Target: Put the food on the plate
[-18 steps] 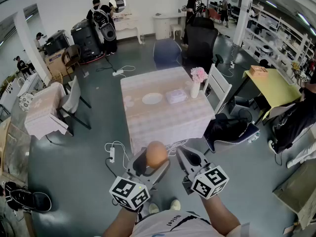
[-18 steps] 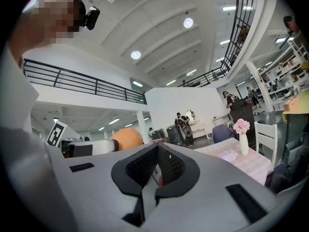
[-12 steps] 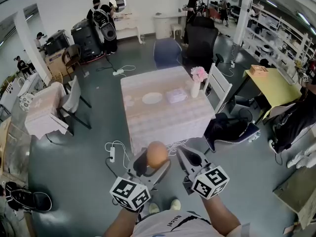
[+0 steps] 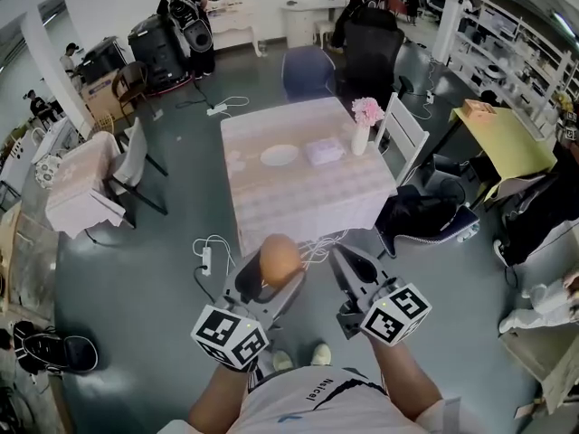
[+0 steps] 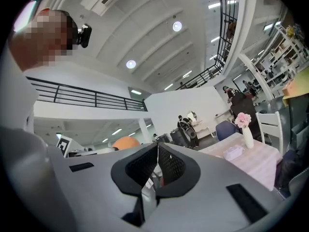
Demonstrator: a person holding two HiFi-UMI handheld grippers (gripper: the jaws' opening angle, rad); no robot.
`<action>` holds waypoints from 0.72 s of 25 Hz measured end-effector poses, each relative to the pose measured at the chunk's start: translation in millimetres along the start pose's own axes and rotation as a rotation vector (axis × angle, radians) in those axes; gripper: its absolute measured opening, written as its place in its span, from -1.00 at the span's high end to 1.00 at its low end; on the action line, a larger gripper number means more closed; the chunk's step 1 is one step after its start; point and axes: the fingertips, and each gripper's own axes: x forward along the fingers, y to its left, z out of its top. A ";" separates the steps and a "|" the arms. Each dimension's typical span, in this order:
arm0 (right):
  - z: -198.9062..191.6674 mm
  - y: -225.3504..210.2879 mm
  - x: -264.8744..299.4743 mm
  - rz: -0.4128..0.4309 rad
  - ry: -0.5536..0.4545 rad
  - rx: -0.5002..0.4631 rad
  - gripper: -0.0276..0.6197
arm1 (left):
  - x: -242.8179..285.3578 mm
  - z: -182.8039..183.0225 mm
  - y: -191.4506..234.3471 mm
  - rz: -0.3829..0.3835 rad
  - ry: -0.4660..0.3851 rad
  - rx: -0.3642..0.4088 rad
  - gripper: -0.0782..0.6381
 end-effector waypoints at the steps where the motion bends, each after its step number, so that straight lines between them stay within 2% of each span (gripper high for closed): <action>1: -0.7 -0.1 0.0 0.001 0.006 -0.001 0.86 | 0.0 0.4 0.5 0.005 0.002 0.002 -0.20; 18: 7.4 -28.0 -6.4 0.001 0.036 -0.053 0.86 | 28.1 -7.5 -6.3 0.039 0.026 0.016 -0.20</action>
